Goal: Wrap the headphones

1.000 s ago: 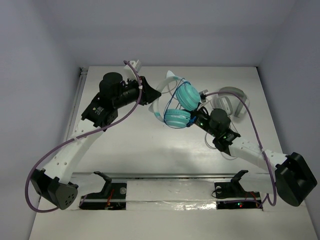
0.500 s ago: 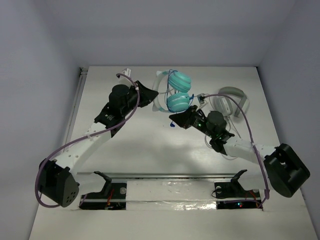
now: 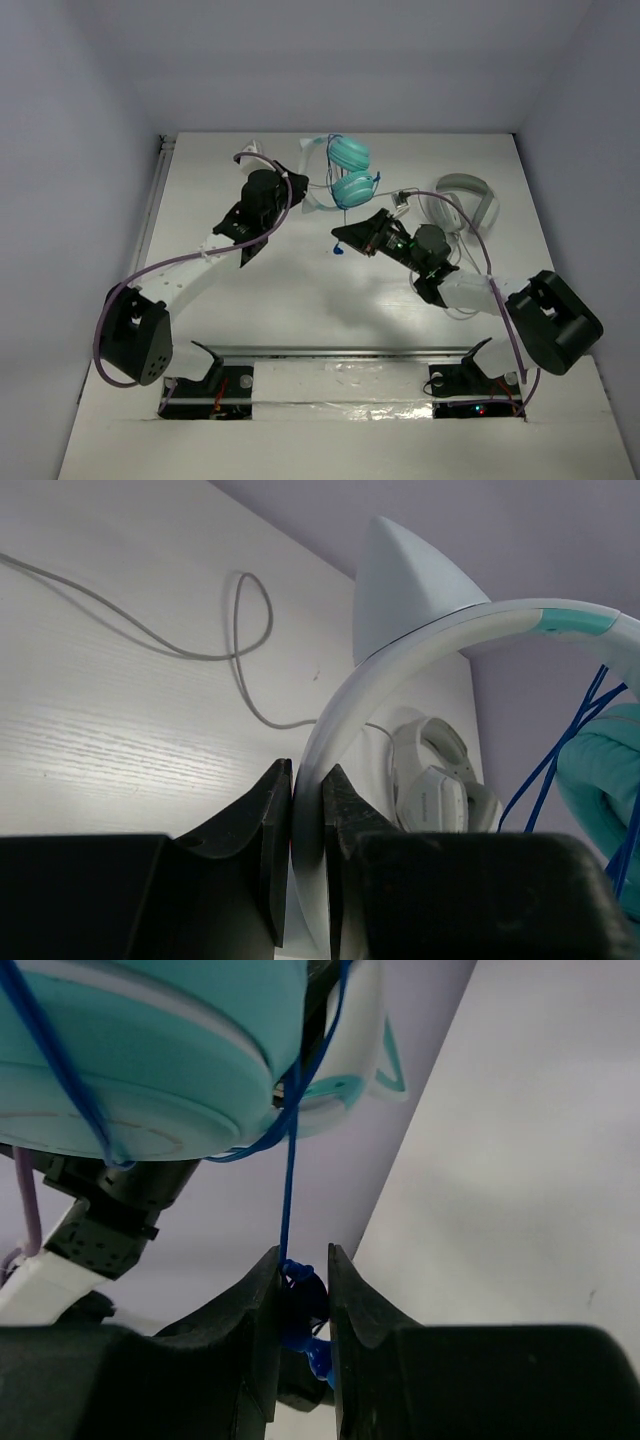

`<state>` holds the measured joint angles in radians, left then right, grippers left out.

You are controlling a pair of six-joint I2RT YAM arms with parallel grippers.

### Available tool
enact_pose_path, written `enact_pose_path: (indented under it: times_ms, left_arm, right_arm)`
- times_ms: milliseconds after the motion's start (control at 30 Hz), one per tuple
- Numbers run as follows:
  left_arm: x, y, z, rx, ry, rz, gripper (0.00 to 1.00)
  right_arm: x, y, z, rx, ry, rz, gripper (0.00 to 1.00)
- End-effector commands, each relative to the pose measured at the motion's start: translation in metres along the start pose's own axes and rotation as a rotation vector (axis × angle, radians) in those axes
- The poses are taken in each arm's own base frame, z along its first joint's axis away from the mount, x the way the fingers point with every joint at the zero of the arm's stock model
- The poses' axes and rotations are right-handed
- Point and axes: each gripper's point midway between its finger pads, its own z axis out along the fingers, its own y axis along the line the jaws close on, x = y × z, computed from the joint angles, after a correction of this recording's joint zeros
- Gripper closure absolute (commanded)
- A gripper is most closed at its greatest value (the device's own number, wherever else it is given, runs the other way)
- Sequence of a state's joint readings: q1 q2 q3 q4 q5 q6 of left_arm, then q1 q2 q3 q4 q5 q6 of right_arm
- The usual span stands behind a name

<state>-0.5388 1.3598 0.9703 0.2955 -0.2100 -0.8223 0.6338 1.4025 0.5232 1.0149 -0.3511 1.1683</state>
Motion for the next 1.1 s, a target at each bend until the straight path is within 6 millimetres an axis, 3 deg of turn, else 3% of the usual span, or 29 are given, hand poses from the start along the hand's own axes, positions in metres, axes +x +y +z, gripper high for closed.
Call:
enact_pose_path:
  times_ms: [0, 133, 267, 400, 433, 500, 633, 800, 933, 1067]
  left_arm:
    - [-0.067, -0.039, -0.005, 0.099, -0.261, -0.114, 1.0]
    - [-0.054, -0.039, -0.011, 0.061, -0.288, -0.044, 1.0]
    - [-0.031, -0.024, -0.008, 0.016, -0.261, -0.006, 1.0]
    - [0.005, -0.018, -0.013, 0.004, -0.206, 0.042, 1.0]
    - [0.013, -0.01, -0.014, -0.017, -0.199, 0.059, 1.0]
    - [0.023, -0.007, -0.018, -0.02, -0.184, 0.07, 1.0]
    - [0.052, 0.004, -0.029, -0.04, -0.139, 0.106, 1.0]
    - [0.072, 0.013, -0.041, -0.056, -0.113, 0.141, 1.0]
    - [0.088, 0.028, -0.046, -0.098, -0.079, 0.18, 1.0]
    - [0.107, 0.044, -0.047, -0.136, -0.027, 0.209, 1.0]
  right_arm:
    - [0.013, 0.043, -0.002, -0.167, 0.111, 0.058, 0.95]
    - [0.009, 0.064, -0.002, -0.229, 0.119, 0.106, 0.95]
    - [-0.002, 0.078, -0.004, -0.288, 0.073, 0.16, 0.95]
    - [-0.016, 0.075, 0.0, -0.291, -0.001, 0.292, 0.93]
    - [-0.016, 0.065, 0.0, -0.279, -0.015, 0.331, 0.93]
    - [-0.025, 0.072, -0.003, -0.334, -0.053, 0.403, 0.91]
    - [-0.037, 0.055, 0.0, -0.347, -0.116, 0.543, 0.9]
    - [-0.047, 0.025, -0.003, -0.335, -0.224, 0.701, 0.88]
    - [-0.043, 0.019, -0.005, -0.316, -0.264, 0.749, 0.87]
    - [-0.036, -0.003, -0.003, -0.218, -0.285, 0.801, 0.85]
